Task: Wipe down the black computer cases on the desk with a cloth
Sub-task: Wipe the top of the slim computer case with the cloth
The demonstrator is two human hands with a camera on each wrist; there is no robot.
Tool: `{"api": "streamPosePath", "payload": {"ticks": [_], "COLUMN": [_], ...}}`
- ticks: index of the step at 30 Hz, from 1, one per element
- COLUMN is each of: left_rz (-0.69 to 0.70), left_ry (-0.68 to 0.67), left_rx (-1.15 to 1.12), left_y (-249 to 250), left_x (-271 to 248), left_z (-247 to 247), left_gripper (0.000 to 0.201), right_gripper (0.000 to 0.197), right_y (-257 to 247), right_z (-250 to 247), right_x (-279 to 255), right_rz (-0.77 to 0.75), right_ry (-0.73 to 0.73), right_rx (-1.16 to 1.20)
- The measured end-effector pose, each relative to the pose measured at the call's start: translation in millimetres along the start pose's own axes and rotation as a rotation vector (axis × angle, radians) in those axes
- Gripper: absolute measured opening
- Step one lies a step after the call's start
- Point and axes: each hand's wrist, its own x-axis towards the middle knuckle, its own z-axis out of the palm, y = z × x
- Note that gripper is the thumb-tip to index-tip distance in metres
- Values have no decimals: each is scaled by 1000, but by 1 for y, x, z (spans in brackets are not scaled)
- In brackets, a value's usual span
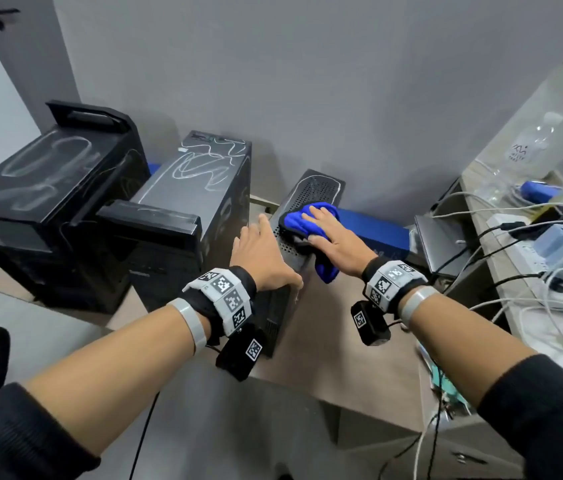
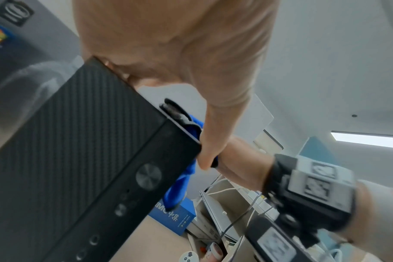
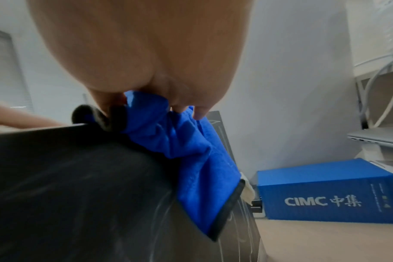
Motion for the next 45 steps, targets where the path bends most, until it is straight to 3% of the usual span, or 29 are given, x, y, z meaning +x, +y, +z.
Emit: {"api": "streamPosePath", "payload": {"ticks": [4,9,15,23,27,29,31,35,38,40,45], "left_rz": [-71,-72,-89,-124,-204,-171,-113,-1,9,6,16], "left_ry": [-88,-157,-133,-82,61,125,120,108,121,107,116], "left_rx": [-13,-33,-62,-65,-136,-195,-201,-116,-115,-112,-111], "left_y": [1,2,-1,3,2,-2,-7,-15,-16,-15,-11], "left_x": [7,10,9,4,-2,-4,-5,-4,-4,-5,-6], "left_z": [-1,-12,-9,-8,-1,3,5,9,9,10,8], "left_gripper": [166,166,164,171,169,170,171,162,160,161,155], "right_gripper": [56,91,67,51,51,56,63,54,50,47,51], "right_y": [21,58,50,-24,-55,-47,-30,1,3,-8,-43], "right_z": [-18,-41,-44,-8,20,19,7,-14,-7,-3,12], "right_x": [52,124,166,99,42,36,55,117,130,116,41], "right_rz": [142,260,251,-54,-233,-313,-297,14,186,145,-167], "right_ry": [33,40,-73,-304,-369,-384,-358,-156,-114,-134,-257], "right_rx": [-105,-347,-459,-416,-405,-388,-389,-511,-471,-494,-378]}}
